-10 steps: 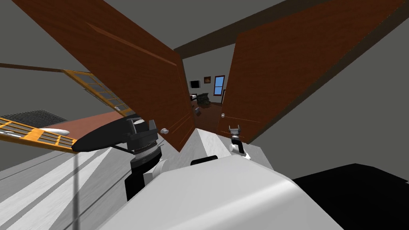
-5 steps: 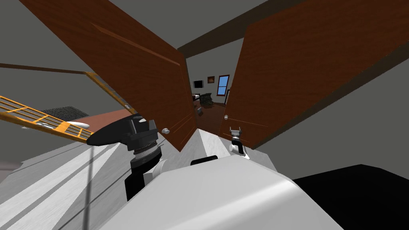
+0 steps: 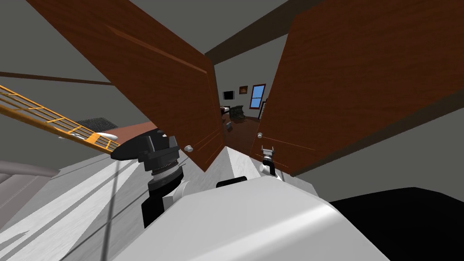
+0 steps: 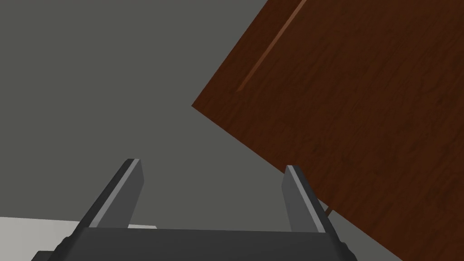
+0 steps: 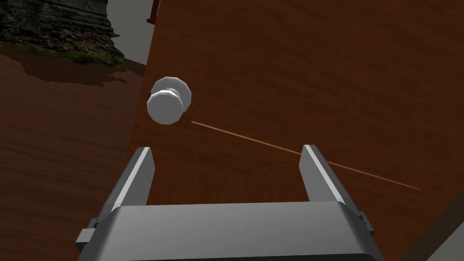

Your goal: Pull the door open

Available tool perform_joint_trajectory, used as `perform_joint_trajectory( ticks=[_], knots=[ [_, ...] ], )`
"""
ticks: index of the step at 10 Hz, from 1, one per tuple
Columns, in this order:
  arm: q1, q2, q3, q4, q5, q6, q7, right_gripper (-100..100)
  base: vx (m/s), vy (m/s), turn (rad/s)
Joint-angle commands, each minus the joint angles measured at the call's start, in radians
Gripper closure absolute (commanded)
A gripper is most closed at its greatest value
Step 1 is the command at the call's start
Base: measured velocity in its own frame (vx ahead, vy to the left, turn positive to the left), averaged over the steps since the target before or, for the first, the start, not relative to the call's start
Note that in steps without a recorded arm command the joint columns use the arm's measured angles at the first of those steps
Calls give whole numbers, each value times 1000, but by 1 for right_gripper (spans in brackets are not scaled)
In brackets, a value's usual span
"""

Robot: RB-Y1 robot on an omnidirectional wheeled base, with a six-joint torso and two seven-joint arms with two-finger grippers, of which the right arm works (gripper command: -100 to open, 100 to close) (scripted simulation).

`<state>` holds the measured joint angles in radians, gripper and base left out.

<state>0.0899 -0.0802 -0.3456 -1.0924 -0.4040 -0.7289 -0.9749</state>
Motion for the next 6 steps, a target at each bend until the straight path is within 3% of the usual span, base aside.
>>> perform_joint_trajectory(
  ticks=[1,6],
  knots=[
    [-14,2,-11,37,-16,-10,-29,-100,74,-49,145],
    [-52,11,-41,138,-57,-38,-104,-100,67,-53,107]
  ],
)
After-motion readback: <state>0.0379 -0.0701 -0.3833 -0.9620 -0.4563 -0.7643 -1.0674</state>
